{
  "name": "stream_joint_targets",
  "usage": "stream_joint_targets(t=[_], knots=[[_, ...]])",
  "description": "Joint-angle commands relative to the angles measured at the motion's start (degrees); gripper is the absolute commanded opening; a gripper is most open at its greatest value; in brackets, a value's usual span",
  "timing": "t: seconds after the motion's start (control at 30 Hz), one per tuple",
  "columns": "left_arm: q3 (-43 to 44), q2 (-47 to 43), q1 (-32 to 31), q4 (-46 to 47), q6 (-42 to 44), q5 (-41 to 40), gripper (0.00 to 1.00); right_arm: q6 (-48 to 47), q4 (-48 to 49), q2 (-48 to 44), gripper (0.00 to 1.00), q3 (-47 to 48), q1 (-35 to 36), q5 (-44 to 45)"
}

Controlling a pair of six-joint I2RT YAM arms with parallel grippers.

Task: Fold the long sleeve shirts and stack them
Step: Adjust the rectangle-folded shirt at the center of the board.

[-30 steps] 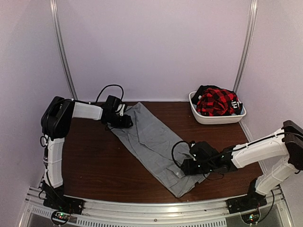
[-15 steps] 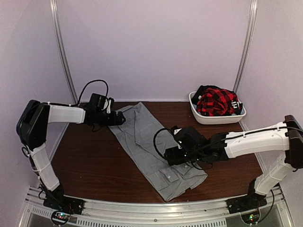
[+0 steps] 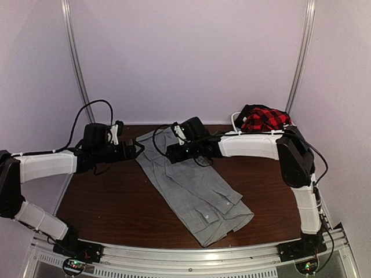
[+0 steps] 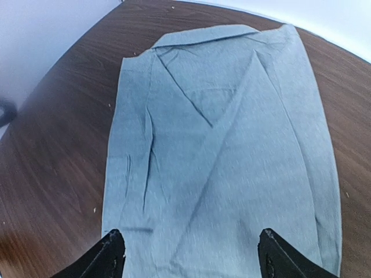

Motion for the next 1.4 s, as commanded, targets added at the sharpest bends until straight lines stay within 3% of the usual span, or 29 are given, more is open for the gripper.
stream_joint_targets(t=[0.0, 0.23, 0.37, 0.53, 1.17, 1.37], knots=[[-2.2, -3.9, -0.9, 1.4, 1.2, -0.1, 0.94, -1.6, 0.4, 10.6, 0.8, 12.6, -2.0, -9.0], [-6.0, -5.5, -3.9, 1.3, 0.5, -1.3, 0.94, 6.0, 4.7, 24.6, 0.79, 26.8, -5.3, -16.2], [-7.4, -4.9, -8.2, 1.2, -0.1, -3.9, 0.94, 12.1, 9.7, 27.6, 0.78, 26.9, -7.4, -17.8], [-8.2, -2.5, -12.7, 1.9, -1.4, -6.1, 0.94, 15.2, 10.0, 27.9, 0.77, 25.8, -9.5, -13.7], [-4.0, 5.1, -17.0, 2.4, 0.9, -6.4, 0.94, 27.0, 17.2, 10.6, 0.78, -4.2, -16.6, 7.2], [-3.3, 4.8, -20.3, 4.0, 8.1, -6.5, 0.97, 16.3, 19.3, 3.0, 0.83, -8.9, -16.8, 4.4]])
